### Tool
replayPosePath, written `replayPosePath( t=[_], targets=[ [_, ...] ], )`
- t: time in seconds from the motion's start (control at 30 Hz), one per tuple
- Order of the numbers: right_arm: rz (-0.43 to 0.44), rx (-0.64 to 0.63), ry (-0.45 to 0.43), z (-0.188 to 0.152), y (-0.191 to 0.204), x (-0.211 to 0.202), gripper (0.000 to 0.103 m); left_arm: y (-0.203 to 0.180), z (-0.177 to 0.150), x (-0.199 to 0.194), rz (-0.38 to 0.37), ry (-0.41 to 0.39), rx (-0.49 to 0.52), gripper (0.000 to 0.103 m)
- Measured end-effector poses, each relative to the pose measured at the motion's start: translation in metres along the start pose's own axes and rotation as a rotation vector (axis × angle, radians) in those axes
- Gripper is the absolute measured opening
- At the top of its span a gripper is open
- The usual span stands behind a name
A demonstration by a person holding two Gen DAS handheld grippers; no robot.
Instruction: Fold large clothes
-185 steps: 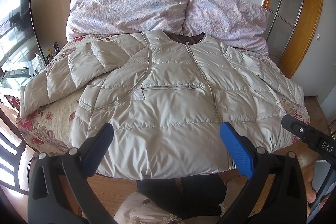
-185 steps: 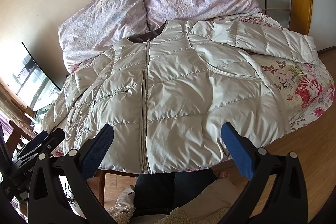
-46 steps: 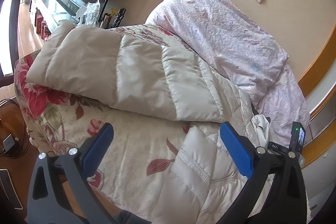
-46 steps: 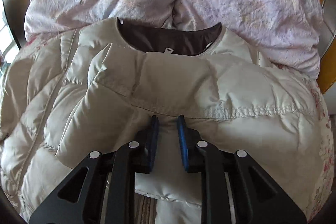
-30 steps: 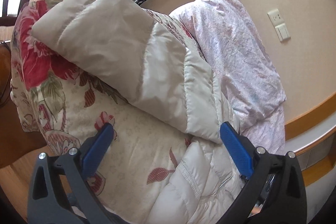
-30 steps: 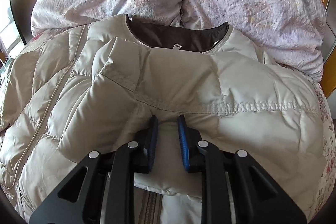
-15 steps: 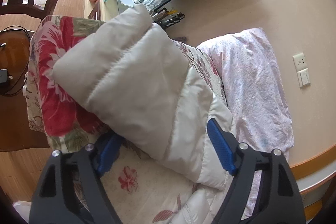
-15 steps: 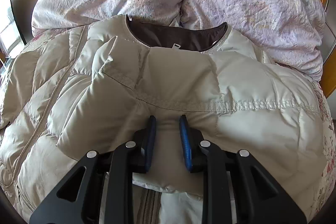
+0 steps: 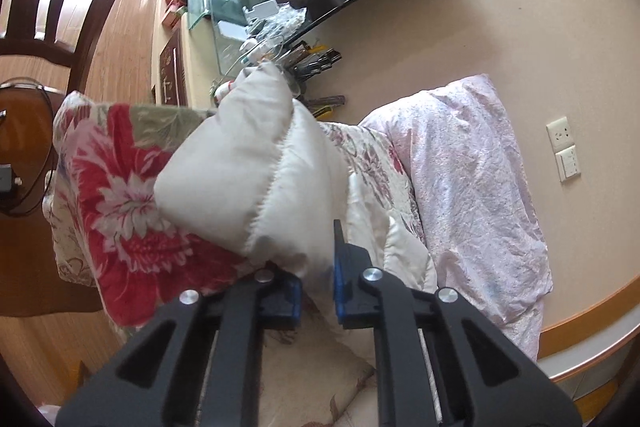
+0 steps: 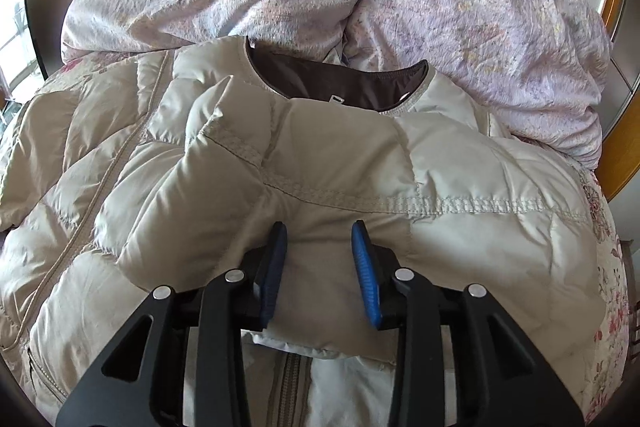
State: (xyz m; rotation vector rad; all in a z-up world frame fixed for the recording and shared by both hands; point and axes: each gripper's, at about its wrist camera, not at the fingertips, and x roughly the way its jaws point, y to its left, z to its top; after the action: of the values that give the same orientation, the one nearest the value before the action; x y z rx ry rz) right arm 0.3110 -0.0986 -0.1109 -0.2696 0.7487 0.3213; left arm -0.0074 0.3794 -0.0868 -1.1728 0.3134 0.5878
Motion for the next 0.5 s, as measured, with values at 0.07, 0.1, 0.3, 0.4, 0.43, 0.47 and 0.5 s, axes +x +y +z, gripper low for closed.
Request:
replayPosePath(
  t=[0.07,0.1,0.3,0.4,0.43,0.47,0.5],
  targets=[
    [-0.001,0.000,-0.029,0.001,0.002,-0.004,0.036,-0.016,0.002,-0.003,-0.003,-0.013,0.050,0.011],
    [0.002,-0.002,-0.043,0.002,0.003,-0.007,0.036,-0.026,0.004,-0.005,-0.004,-0.021,0.083,0.010],
    [-0.040,-0.144,0.046,0.001,0.025,0.017,0.035,-0.077,0.007,-0.013,-0.027,-0.058,0.236,0.009],
    [-0.031,-0.157,0.059,0.005,0.024,0.018,0.035,-0.104,0.004,-0.017,-0.057,-0.070,0.303,0.008],
    [-0.011,-0.138,0.063,0.006,0.020,0.016,0.036,-0.114,0.002,-0.019,-0.072,-0.072,0.327,0.008],
    [0.028,-0.101,0.071,0.007,0.012,0.012,0.036,-0.124,0.000,-0.022,-0.092,-0.071,0.349,0.008],
    [0.064,-0.063,0.073,0.007,0.005,0.008,0.040,-0.135,-0.003,-0.024,-0.115,-0.070,0.373,0.008]
  ],
)
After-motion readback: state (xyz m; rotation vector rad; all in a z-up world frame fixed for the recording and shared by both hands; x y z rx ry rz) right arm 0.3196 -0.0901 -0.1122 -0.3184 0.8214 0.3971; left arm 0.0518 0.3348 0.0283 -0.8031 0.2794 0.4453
